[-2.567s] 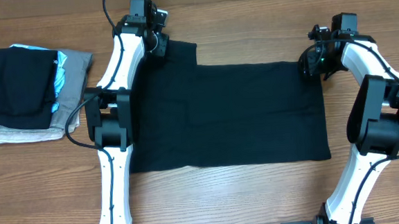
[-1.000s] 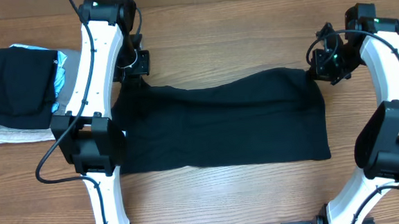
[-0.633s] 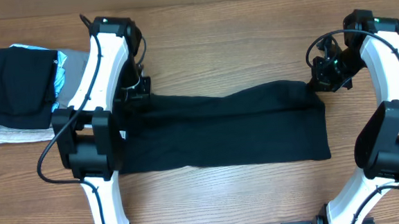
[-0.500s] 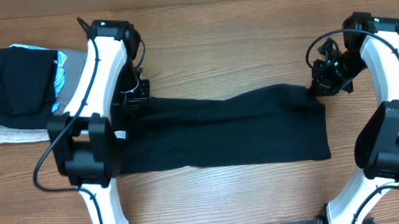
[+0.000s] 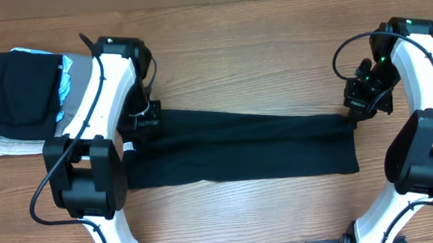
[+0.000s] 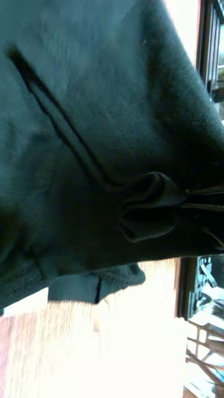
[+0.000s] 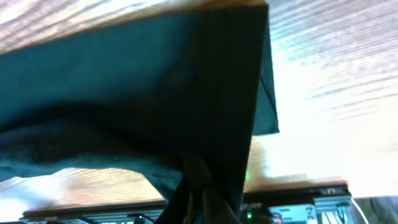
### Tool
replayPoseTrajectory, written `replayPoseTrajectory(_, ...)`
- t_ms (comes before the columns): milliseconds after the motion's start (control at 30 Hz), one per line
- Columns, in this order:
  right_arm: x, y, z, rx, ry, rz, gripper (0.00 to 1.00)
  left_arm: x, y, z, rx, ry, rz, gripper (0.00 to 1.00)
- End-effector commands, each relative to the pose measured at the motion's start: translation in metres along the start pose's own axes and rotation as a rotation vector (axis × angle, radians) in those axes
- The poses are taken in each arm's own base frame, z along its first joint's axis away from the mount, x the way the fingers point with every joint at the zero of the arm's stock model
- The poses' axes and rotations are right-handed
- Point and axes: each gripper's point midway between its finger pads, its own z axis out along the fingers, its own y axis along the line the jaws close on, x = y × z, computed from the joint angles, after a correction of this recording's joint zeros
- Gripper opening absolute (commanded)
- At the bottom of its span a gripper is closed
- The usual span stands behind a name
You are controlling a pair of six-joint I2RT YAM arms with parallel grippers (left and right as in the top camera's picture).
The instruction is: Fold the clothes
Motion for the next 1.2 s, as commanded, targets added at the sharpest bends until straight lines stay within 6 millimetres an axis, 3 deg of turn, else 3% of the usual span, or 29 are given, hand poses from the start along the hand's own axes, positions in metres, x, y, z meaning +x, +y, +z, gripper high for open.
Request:
replayPoseTrajectory(0,0.006,-0.009,-0.005,0.052,-0.024,0.045,0.04,0.008,0.002,0.019,-0.02,0.042,-0.016,0.04)
replayPoseTrajectory(200,0.016,-0.026,0.02,0.137,0.04,0.144,0.04,0.014,0.004,0.045,-0.029,0.083,-0.018,0.05)
replayPoseTrajectory(400,0.023,-0.033,0.059,0.149,0.091,0.155,0.04,0.019,0.006,0.052,-0.037,0.107,-0.018,0.04)
replayPoseTrajectory(533,0.026,-0.036,0.074,0.153,0.105,0.155,0.06,0.022,0.007,0.055,-0.04,0.119,-0.019,0.06)
replayPoseTrajectory(600,0.026,-0.036,0.073,0.152,0.104,0.155,0.37,0.025,0.007,0.054,-0.043,0.13,-0.018,0.31)
replayPoseTrajectory(667,0.025,-0.035,0.069,0.151,0.099,0.154,0.44,0.027,0.008,0.053,-0.045,0.139,-0.016,0.42)
replayPoseTrajectory(767,0.017,-0.03,0.055,0.136,0.066,0.148,0.45,0.023,0.009,0.044,-0.038,0.123,-0.021,0.55)
replayPoseTrajectory(900,0.013,-0.005,0.031,0.012,0.047,0.061,0.45,0.009,0.003,0.014,-0.005,0.046,-0.032,0.6)
replayPoseTrajectory(967,0.015,0.01,0.027,-0.061,0.052,0.013,0.44,0.001,-0.005,-0.001,0.042,0.001,-0.029,0.57)
replayPoseTrajectory(1033,0.018,0.022,0.028,-0.104,0.063,-0.028,0.33,-0.004,-0.016,-0.009,0.086,-0.03,-0.018,0.43)
replayPoseTrajectory(1100,0.021,0.023,0.032,-0.094,0.074,-0.038,0.29,-0.009,-0.025,-0.009,0.111,-0.049,-0.005,0.29)
replayPoseTrajectory(1167,0.024,0.02,0.036,-0.067,0.086,-0.039,0.21,-0.012,-0.03,-0.005,0.108,-0.063,0.01,0.25)
